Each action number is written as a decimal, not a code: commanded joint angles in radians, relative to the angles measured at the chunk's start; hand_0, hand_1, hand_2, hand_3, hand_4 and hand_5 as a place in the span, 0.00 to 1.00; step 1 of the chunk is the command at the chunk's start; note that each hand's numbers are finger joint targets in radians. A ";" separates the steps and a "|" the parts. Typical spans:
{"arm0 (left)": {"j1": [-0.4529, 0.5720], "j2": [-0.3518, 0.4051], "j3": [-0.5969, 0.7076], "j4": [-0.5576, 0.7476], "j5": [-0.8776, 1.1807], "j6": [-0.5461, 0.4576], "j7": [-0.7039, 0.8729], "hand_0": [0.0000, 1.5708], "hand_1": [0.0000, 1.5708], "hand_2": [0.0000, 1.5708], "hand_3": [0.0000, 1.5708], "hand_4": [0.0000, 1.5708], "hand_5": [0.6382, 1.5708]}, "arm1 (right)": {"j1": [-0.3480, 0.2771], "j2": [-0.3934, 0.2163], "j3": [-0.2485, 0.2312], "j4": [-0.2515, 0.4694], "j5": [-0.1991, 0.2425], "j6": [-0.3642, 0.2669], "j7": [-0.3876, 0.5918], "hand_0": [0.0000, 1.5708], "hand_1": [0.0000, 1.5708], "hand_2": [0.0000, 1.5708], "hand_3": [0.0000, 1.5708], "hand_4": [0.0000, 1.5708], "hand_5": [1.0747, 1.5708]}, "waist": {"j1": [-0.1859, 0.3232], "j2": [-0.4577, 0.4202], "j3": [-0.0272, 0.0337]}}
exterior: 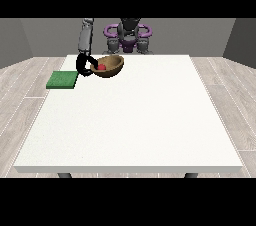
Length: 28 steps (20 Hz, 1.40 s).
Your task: Pick the cup and pour the ball into the bowl, then pick the bowl and place it on the pad
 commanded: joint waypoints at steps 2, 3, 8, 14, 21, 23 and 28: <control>0.013 0.015 0.007 0.021 -0.009 0.010 0.005 0.00 0.00 0.00 0.00 0.74 0.96 | 0.007 -0.116 -0.018 0.012 0.063 -0.086 0.174 1.00 1.00 1.00 0.79 0.64 0.95 | -0.033 0.005 0.0407; 0.021 0.044 0.039 0.073 0.021 -0.022 0.015 0.00 0.00 0.00 0.00 0.75 0.95 | 0.039 -0.137 -0.003 -0.040 0.079 -0.093 0.228 1.00 1.00 1.00 0.81 0.65 0.95 | -0.052 -0.027 0.0386; 0.060 0.044 0.055 0.102 0.010 -0.019 -0.020 0.00 0.00 0.00 0.00 0.76 0.96 | -0.037 -0.260 -0.018 -0.118 0.045 -0.060 0.418 1.00 1.00 1.00 0.66 0.65 0.97 | -0.081 -0.050 0.0379; 0.098 0.060 0.061 0.112 -0.016 -0.020 -0.044 0.00 0.00 0.00 0.00 0.77 0.97 | -0.026 -0.355 -0.010 -0.164 0.030 -0.010 0.495 1.00 1.00 1.00 0.46 0.67 0.98 | -0.129 -0.060 0.0387; 0.177 0.090 0.111 0.160 0.002 -0.044 -0.124 0.00 0.00 0.00 0.00 0.77 0.97 | -0.107 -0.505 -0.127 -0.041 -0.056 0.143 0.510 1.00 1.00 1.00 0.37 0.70 0.99 | -0.156 -0.049 0.0432; 0.134 0.112 0.102 0.150 0.010 -0.047 -0.126 0.00 0.00 0.00 0.00 0.77 0.98 | -0.178 -0.546 -0.147 0.023 -0.058 0.166 0.488 1.00 1.00 1.00 0.24 0.71 0.99 | -0.152 0.001 0.0436; 0.162 0.116 0.102 0.183 0.001 -0.062 -0.207 0.00 0.00 0.00 0.00 0.77 0.98 | -0.264 -0.565 -0.139 0.074 -0.040 0.158 0.519 1.00 1.00 1.00 0.24 0.71 0.99 | -0.137 0.027 0.0431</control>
